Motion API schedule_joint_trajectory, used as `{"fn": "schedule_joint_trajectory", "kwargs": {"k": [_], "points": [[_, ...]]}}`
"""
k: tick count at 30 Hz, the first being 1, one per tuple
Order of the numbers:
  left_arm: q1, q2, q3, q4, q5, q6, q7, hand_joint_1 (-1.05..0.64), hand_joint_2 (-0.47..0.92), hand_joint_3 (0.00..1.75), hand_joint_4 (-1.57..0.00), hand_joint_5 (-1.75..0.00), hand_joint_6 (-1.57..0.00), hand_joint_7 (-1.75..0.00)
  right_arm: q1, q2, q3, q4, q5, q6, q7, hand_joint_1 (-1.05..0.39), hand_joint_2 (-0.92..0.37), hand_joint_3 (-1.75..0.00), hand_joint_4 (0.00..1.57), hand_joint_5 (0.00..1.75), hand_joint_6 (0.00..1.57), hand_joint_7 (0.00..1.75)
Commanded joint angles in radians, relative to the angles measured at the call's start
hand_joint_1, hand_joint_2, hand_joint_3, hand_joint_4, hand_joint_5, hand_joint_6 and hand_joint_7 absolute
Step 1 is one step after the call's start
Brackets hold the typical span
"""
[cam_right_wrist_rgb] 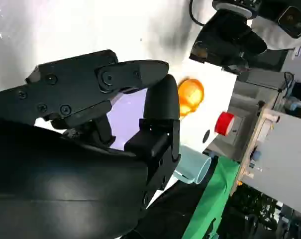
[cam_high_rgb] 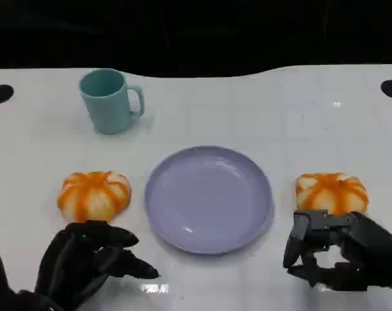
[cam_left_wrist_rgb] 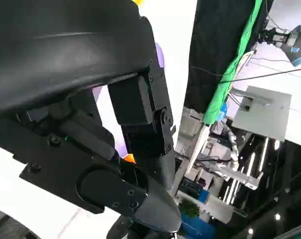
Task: Grasp the bread from the table and place it into the plate.
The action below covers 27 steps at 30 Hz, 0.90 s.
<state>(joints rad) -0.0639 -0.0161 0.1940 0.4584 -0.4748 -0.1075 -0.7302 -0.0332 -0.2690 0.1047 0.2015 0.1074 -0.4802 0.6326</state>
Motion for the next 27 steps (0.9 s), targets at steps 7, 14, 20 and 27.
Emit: {"fn": "schedule_joint_trajectory", "kwargs": {"k": [7,14,20,27], "points": [[0.006,0.012,0.005,0.001,0.005,-0.007,0.01,-0.99,0.79,0.0,-1.57,-0.22,-1.56,0.0,0.001,-0.017,-0.004,-0.001,0.008,-0.007,0.015,-0.41,-0.92,-0.17,0.72,1.73,0.67,1.28],[0.006,0.012,0.005,0.001,0.007,-0.01,0.01,-1.0,0.79,0.0,-1.57,-0.22,-1.56,0.0,0.003,-0.022,-0.006,-0.007,-0.001,0.003,0.009,-0.42,-0.92,-0.18,0.71,1.72,0.67,1.28],[0.007,0.012,0.005,-0.003,0.004,-0.004,0.011,-1.0,0.79,0.0,-1.57,-0.23,-1.57,0.0,0.003,-0.023,-0.006,-0.009,-0.002,0.002,0.008,-0.41,-0.92,-0.18,0.71,1.73,0.67,1.29],[0.005,0.013,0.006,0.001,0.003,-0.005,0.009,-1.0,0.78,0.0,-1.57,-0.23,-1.57,0.0,0.003,-0.023,-0.005,-0.014,0.0,0.013,0.009,-0.41,-0.92,-0.18,0.71,1.73,0.67,1.29]]}}
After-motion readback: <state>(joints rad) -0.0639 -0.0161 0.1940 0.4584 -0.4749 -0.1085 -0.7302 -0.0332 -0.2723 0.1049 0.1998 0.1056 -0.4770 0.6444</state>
